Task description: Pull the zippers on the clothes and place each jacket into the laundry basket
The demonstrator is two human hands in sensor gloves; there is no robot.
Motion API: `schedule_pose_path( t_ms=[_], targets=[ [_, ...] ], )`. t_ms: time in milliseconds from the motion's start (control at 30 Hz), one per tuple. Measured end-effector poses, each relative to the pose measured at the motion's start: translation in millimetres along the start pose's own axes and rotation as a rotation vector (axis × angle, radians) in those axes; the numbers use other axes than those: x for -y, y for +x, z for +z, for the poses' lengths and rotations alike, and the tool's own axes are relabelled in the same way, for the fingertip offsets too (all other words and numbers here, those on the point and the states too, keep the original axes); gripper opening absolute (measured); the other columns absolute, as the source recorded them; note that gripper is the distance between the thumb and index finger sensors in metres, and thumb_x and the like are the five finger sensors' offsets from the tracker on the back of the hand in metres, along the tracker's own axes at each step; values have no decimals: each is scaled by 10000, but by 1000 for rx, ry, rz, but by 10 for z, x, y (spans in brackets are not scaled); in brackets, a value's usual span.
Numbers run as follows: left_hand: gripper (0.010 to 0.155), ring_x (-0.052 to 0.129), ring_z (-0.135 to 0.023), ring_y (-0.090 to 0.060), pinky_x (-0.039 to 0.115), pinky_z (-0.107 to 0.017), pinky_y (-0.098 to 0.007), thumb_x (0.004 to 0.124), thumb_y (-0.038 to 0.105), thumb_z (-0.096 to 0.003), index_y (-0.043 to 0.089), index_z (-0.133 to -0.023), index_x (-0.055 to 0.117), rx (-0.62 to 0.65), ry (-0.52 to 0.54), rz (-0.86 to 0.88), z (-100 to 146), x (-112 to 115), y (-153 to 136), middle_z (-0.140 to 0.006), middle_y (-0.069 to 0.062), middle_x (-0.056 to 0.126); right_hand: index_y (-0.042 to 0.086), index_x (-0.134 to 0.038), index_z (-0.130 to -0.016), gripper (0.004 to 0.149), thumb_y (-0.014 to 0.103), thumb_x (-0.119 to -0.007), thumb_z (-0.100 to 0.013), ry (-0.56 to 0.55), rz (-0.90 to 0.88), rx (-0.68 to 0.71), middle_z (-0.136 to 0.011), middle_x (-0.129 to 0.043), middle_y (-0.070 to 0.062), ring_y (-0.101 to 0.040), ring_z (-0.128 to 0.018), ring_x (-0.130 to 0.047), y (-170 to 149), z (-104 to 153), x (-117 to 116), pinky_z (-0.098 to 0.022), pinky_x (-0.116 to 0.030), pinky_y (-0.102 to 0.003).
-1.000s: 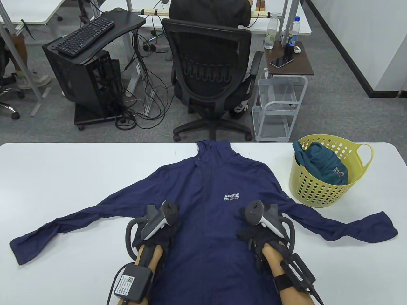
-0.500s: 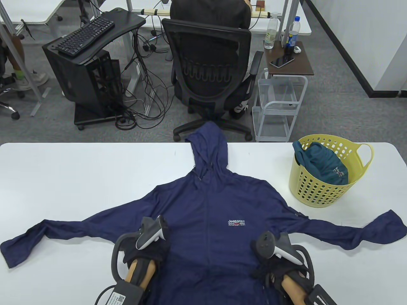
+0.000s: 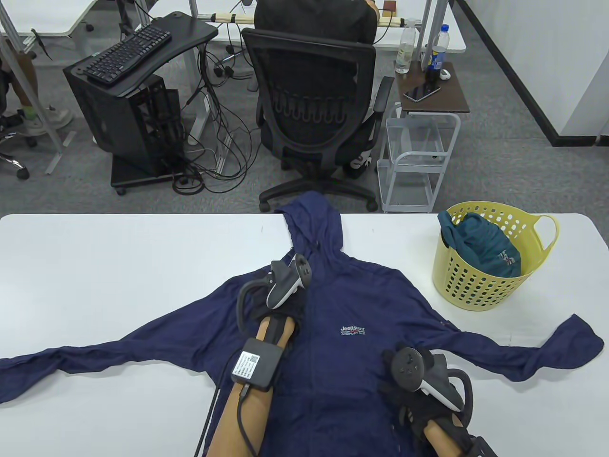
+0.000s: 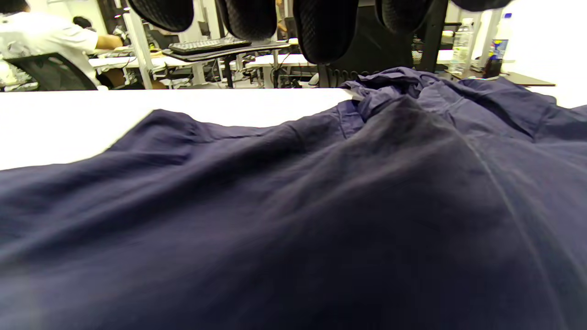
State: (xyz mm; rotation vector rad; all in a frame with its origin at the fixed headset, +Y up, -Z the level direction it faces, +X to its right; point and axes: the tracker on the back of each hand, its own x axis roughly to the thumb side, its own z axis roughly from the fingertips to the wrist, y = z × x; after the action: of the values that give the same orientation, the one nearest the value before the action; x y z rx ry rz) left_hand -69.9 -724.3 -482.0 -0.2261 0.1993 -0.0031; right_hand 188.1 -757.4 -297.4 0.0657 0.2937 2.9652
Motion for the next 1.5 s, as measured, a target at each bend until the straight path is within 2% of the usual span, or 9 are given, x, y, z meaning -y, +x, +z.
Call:
schedule_pose_path(
  t_ms=[167, 400, 533, 633, 833, 967, 1167, 1367, 1500],
  targets=[
    [626, 305, -1122, -314, 456, -755, -598, 546, 583, -417, 504, -1035, 491, -100, -20, -107, -400, 172, 135, -1215, 98, 437, 316, -545, -1055, 689, 541, -747, -435, -17, -14, 8, -1184, -421, -30, -475, -1034, -445, 22, -5, 7, -698, -499, -643],
    [756, 86, -1107, -308, 333, -780, -609, 650, 627, -390, 523, -1059, 315, -68, -262, -37, -615, 421, 123, -1233, 95, 182, 312, -557, -1053, 684, 541, -745, -437, -5, -12, 18, -1185, -422, -28, -473, -1035, -443, 47, -15, -13, -699, -497, -643],
    [686, 214, -1112, -294, 398, -767, -599, 752, 591, -353, 511, -982, 488, -64, -144, 26, -605, 388, 80, -1203, 122, 365, 308, -566, -1051, 680, 541, -744, -437, -14, -9, 28, -1184, -429, -29, -471, -1035, -450, 67, 2, -13, -697, -501, -643],
    [492, 336, -1110, -266, 462, -758, -582, 777, 589, -337, 499, -819, 726, -41, -55, -7, -547, 339, 56, -1148, 169, 536, 307, -578, -1047, 676, 544, -743, -435, -14, 5, 34, -1181, -440, -29, -469, -1033, -459, 74, 9, -28, -696, -507, -641],
    [383, 549, -1075, -199, 585, -731, -531, 771, 609, -333, 466, -680, 847, 120, 154, 152, -290, 97, -138, -1050, 232, 748, 304, -595, -1042, 668, 542, -743, -435, -9, 7, 43, -1178, -455, -28, -467, -1031, -471, 77, 1, -55, -694, -514, -638],
    [380, 947, -851, -157, 748, -650, -476, 855, 535, -315, 346, -642, 897, 256, 225, 390, -33, -82, -297, -868, 151, 982, 303, -620, -1033, 657, 541, -744, -434, -25, -21, 68, -1173, -485, -23, -461, -1029, -493, 85, 1, -64, -693, -521, -636],
    [386, 943, -832, -180, 740, -630, -523, 850, 520, -328, 334, -662, 900, 381, 256, 491, 472, -158, -378, -871, 140, 975, 288, -665, -1023, 633, 533, -751, -445, -72, -218, 78, -1159, -566, -29, -468, -1016, -548, 63, -66, 126, -684, -549, -634],
    [383, 901, -873, -198, 709, -644, -549, 838, 516, -334, 365, -683, 887, 478, 300, 392, 914, -45, -267, -907, 172, 940, 272, -720, -997, 577, 509, -732, -471, -162, -536, 48, -1101, -695, -36, -441, -958, -678, 232, -425, 567, -646, -640, -583],
    [381, 886, -887, -204, 699, -650, -558, 832, 518, -333, 387, -688, 884, 504, 317, 308, 1093, 77, -174, -913, 180, 936, 243, -574, -1069, 738, 639, -679, -456, -25, -745, 13, -1133, -579, -59, -447, -990, -534, 364, -770, 552, -677, -575, -579]
  ],
)
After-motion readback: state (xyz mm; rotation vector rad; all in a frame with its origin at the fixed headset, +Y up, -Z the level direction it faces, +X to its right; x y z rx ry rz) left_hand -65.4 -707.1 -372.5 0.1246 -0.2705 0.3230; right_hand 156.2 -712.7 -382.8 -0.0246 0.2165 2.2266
